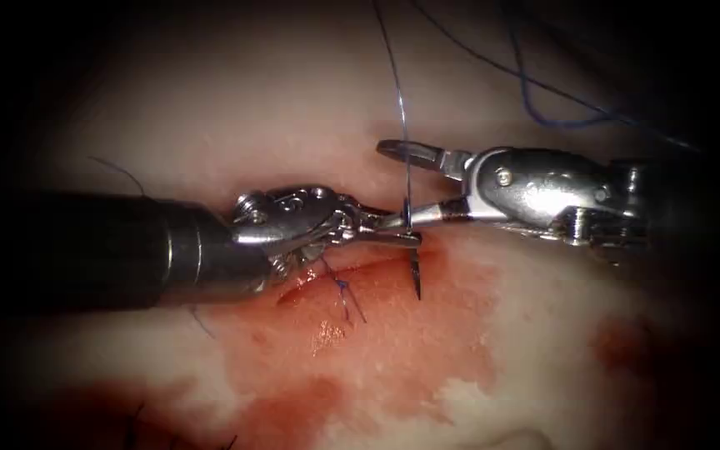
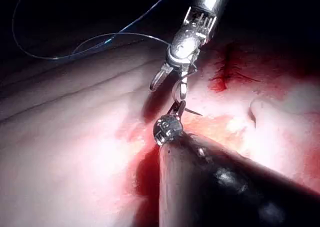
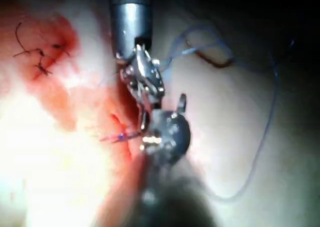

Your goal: Wound Closure

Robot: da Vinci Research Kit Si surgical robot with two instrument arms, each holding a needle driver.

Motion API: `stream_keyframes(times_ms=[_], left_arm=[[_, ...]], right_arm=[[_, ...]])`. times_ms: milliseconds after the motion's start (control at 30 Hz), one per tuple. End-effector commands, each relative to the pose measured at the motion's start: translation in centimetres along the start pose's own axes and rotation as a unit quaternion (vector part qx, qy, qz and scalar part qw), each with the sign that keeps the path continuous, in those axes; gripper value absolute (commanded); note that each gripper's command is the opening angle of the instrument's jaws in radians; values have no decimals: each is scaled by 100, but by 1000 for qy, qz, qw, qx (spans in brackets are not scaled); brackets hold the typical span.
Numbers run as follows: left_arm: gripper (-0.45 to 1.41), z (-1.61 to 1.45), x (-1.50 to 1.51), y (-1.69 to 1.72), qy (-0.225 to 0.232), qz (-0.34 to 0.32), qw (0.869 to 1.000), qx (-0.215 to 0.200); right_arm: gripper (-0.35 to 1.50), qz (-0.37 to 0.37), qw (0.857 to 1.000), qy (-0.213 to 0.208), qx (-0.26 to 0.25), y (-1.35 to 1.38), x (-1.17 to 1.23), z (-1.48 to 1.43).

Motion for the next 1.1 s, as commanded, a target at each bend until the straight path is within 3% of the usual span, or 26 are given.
stream_keyframes(times_ms=[33,167,267,300,333,400,533,667,833,933,1067,1100], left_arm=[[-45,6,-2,-4,-1,1,1000,0],[-45,7,-3,-4,-2,1,1000,-2],[-45,7,-4,-4,-3,1,1000,-2],[-45,7,-4,-4,-3,1,1000,-2],[-45,7,-3,-4,-4,1,1000,-2],[-45,8,-3,-5,-3,-2,1000,-1],[5,10,-1,-3,-7,-9,1000,8],[41,13,2,2,-11,-11,1000,21],[61,19,2,9,-21,2,999,31],[78,25,0,15,-61,41,995,64],[78,30,-6,17,-102,74,987,100],[72,33,-15,15,-136,89,979,127]], right_arm=[[99,-5,1000,-2,-1,4,-2,9],[81,-9,1000,-9,0,2,-6,10],[-15,-28,999,-17,12,1,-7,6],[-15,-28,999,-17,12,1,-7,6],[-35,-35,999,-14,25,-2,-8,-2],[-35,-35,999,-18,28,-2,-9,-5],[-35,-36,999,-18,36,1,-13,-12],[-35,-36,999,-6,37,6,-17,-15],[-35,-39,998,8,39,20,-28,-24],[-35,-40,998,17,35,30,-38,-32],[-35,-47,998,26,30,32,-43,-29],[-35,-51,998,32,29,32,-45,-26]])
